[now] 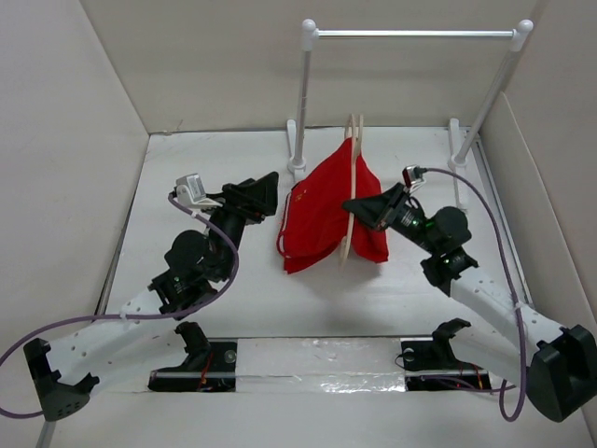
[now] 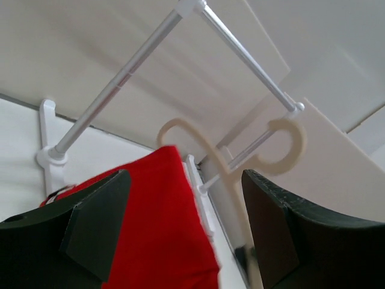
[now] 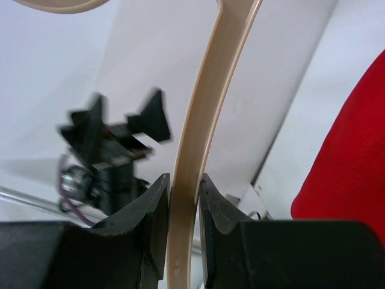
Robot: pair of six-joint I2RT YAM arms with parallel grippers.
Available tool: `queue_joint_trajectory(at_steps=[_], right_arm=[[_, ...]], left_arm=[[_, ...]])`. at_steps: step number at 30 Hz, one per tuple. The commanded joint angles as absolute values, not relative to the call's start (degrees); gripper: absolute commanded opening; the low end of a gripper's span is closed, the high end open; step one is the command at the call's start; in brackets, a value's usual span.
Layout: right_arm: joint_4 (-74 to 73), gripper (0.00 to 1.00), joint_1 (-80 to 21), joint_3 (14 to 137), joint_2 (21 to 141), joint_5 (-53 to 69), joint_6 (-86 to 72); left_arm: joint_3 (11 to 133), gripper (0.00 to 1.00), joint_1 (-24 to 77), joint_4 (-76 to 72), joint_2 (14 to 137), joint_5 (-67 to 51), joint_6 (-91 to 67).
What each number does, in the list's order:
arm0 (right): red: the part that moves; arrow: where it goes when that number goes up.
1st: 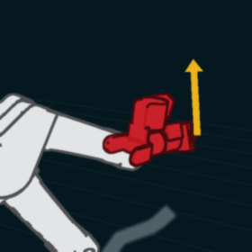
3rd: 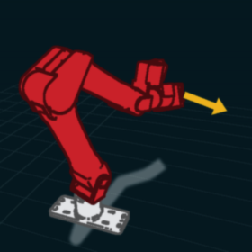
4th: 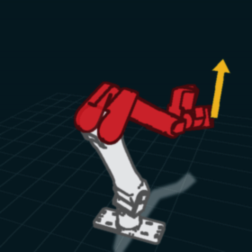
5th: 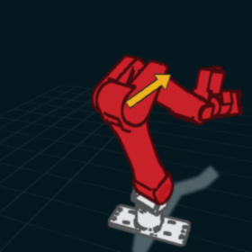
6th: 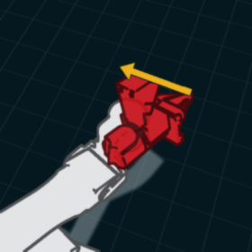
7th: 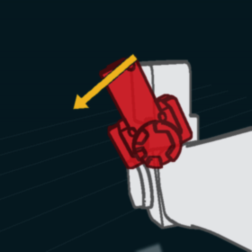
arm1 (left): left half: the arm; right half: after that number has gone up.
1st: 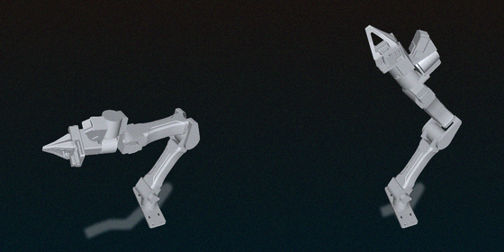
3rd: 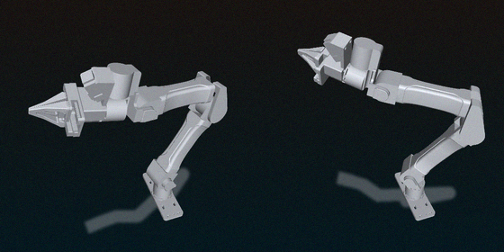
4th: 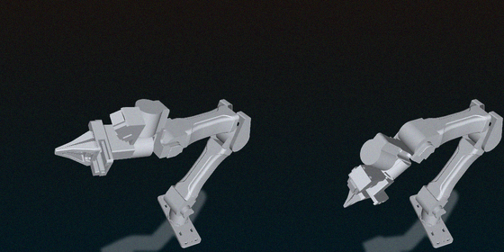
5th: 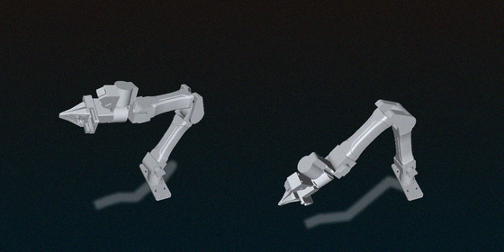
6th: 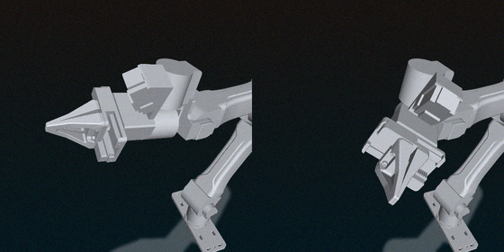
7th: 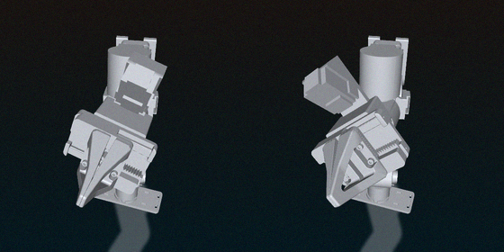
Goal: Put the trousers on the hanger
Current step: Place the hanger at the clothesline.
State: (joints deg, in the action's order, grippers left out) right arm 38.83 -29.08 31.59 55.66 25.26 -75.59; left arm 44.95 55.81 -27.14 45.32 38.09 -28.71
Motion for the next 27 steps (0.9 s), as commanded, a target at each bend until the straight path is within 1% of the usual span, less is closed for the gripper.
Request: queue_joint_trajectory(at_steps=[1,6,7,10,11,14,18,20,23,27], right_arm=[[53.08,0.00,-23.13,41.12,54.66,30.40,-75.49],[51.86,0.00,-14.43,47.62,58.27,35.24,-76.55],[49.77,0.00,-11.89,50.51,59.84,35.51,-76.20],[47.21,0.00,-8.45,54.83,62.92,37.00,-74.89],[46.76,0.00,-6.18,57.71,65.63,38.31,-74.71],[48.77,0.00,-3.35,62.13,71.78,42.00,-76.71],[50.54,0.00,-0.18,66.43,76.97,43.15,-78.58],[47.39,0.00,0.96,69.24,78.83,44.03,-76.48],[46.41,0.00,3.86,74.51,82.69,46.31,-76.46],[42.82,0.00,5.19,78.12,84.46,47.28,-73.75]], left_arm=[[39.75,0.72,55.63,-25.75,43.86,37.36,-29.35],[34.81,0.72,55.63,-24.17,41.14,36.56,-30.41],[33.33,0.72,55.63,-23.91,40.78,36.39,-30.41],[29.99,0.72,55.63,-23.47,39.73,36.56,-29.27],[29.10,0.72,55.63,-23.29,39.47,37.35,-29.01],[26.55,0.72,55.11,-22.85,37.80,38.93,-27.69],[24.53,0.72,55.11,-22.85,34.64,40.16,-26.81],[23.47,0.72,55.11,-23.46,33.67,40.17,-26.55],[21.71,0.72,55.11,-23.73,32.35,40.16,-26.63],[20.39,0.73,55.11,-24.52,32.78,39.30,-26.81]])
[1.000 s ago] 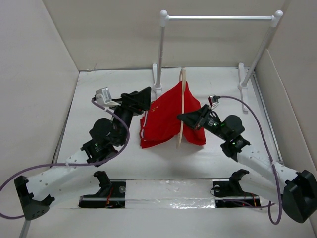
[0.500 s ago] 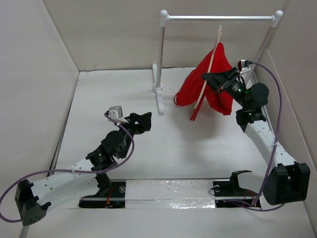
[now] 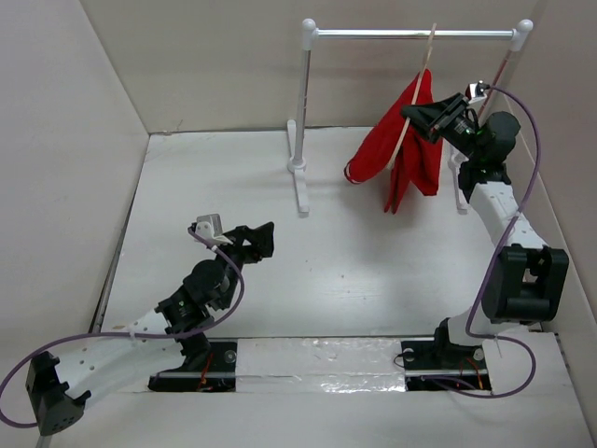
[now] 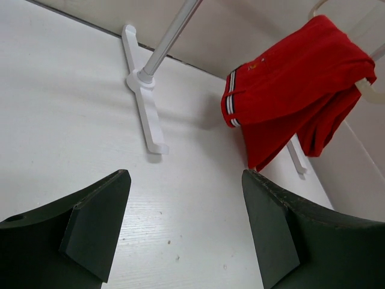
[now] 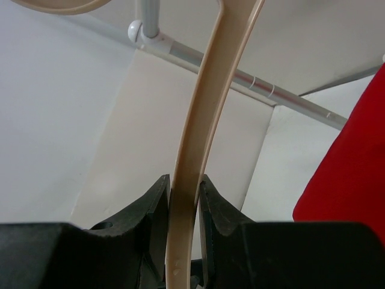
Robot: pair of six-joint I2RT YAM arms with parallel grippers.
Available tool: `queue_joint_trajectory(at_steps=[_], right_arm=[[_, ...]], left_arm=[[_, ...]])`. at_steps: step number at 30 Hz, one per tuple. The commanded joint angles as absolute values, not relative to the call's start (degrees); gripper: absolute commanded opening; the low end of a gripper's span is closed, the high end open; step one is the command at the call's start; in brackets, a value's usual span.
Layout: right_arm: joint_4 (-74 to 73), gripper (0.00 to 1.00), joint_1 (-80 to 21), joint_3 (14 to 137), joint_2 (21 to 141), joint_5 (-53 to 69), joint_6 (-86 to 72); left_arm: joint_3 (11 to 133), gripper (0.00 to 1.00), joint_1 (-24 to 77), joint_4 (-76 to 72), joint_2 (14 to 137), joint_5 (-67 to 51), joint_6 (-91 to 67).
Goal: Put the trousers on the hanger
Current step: Place the hanger at the clothesline.
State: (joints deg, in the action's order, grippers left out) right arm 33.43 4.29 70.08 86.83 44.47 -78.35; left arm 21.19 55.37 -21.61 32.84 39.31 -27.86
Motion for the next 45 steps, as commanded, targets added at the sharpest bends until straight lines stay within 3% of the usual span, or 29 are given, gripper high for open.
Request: queue_joint_trajectory(at_steps=[1,21,30,45], right_arm=[[40.80,0.00,5.19,79.00,85.07,47.37,-72.96],[41.40,0.00,12.30,80.86,94.39,49.04,-73.65],[44.03,0.00,15.46,81.56,92.83,51.33,-75.41],[36.48,0.00,16.00,89.65,95.88,49.75,-73.21]], left_arm=[[20.74,0.73,55.11,-24.43,33.04,38.85,-26.72],[21.18,0.73,55.11,-24.34,34.80,39.11,-26.72],[20.83,0.73,55.11,-24.70,34.72,39.11,-26.54],[20.74,0.73,55.11,-24.70,34.28,39.11,-26.63]])
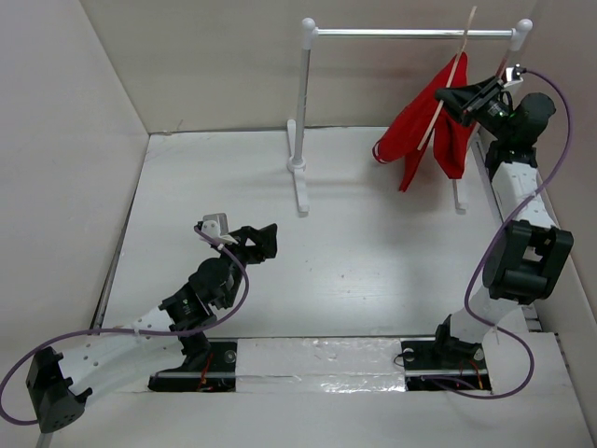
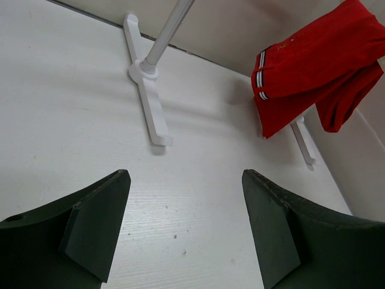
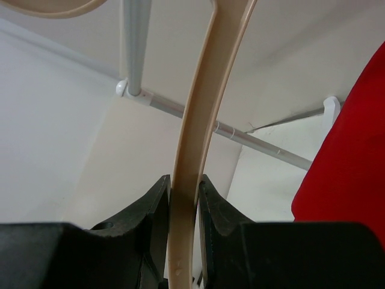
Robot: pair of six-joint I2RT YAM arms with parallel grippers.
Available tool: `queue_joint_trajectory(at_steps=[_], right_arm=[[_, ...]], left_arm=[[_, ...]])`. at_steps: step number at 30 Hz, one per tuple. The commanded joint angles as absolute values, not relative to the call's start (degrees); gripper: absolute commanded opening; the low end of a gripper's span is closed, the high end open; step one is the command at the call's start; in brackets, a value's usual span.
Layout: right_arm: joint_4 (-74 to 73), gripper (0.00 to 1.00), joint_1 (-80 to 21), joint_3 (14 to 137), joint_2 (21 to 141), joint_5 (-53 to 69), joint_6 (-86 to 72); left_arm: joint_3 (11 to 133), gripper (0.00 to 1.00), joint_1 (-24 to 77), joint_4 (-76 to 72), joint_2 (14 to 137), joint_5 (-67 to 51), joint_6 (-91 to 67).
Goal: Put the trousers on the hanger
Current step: Place the hanger at the clothesline, then reset both arms
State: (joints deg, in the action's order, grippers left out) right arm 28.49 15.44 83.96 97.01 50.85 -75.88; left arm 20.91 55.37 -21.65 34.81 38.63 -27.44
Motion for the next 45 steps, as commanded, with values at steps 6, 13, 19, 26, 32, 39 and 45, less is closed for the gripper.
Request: queue_joint_trajectory(at_steps=[6,13,19,26,32,39,45], right_arm=[[36.74,0.00,16.00,89.13,97.91,49.04,-73.30],[38.31,0.00,17.22,85.35,98.70,48.60,-73.47],[38.41,0.06,17.75,82.97,98.44,47.99,-73.04],[25.86,1.00,19.07,79.45,93.35,42.90,-65.23],[19.33,1.00,19.60,72.79,81.23,35.25,-57.66],[23.73,1.00,13.64,56.71,62.69,41.39,-54.24],[15.41,1.00,1.86,40.64,42.33,42.72,-41.52]], left_arm=[[20.74,0.73,55.11,-24.43,33.75,39.46,-26.54],[20.74,0.73,55.11,-24.43,33.66,39.64,-26.54],[20.83,0.73,55.11,-24.26,33.58,39.73,-26.63],[21.00,0.74,55.11,-24.00,34.28,40.52,-26.46],[20.92,0.76,55.11,-24.00,35.07,43.24,-25.75],[22.76,0.77,55.11,-21.98,35.51,46.14,-27.07],[29.08,0.77,55.11,-14.87,29.82,43.69,-30.76]])
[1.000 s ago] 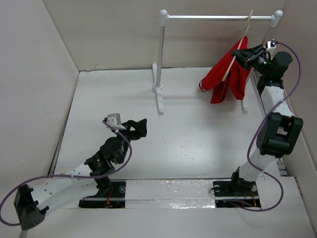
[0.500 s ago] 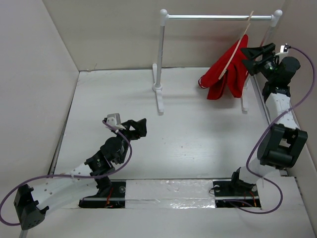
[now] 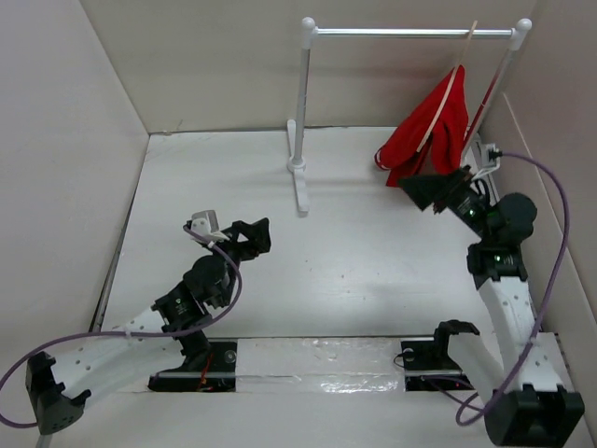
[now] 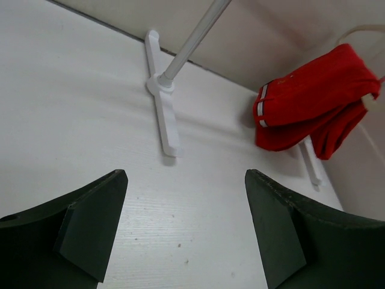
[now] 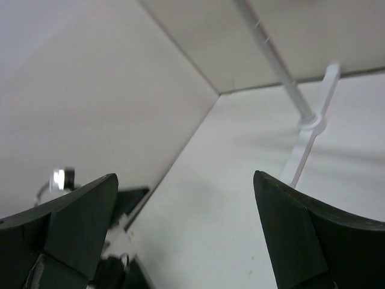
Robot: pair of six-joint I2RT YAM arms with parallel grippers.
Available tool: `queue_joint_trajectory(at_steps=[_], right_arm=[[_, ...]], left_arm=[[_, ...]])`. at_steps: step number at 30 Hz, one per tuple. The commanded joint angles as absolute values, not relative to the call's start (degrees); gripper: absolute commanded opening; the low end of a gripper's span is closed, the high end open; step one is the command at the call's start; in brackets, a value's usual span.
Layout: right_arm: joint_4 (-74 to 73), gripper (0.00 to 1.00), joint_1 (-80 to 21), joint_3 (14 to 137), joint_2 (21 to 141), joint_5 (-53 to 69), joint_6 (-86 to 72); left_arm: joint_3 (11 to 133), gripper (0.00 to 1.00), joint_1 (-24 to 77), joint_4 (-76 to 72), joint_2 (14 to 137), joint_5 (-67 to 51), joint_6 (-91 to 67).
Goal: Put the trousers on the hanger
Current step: Reset both arms
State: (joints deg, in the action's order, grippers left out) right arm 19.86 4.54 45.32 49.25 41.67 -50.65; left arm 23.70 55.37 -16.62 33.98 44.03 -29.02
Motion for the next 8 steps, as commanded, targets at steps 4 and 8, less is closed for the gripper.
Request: queue_joint_trajectory(at_steps=[4,8], right_arm=[[3.80,1.00,-1.93,34.56,31.22,35.44,-36.57],[0.18,1.00,-1.93,34.09,28.12,33.75,-35.60]], left_arm=[[29.54,0.77,55.11,-12.57,24.01,43.68,-31.64],[27.86,0.79,55.11,-13.45,22.15,43.95,-32.96]])
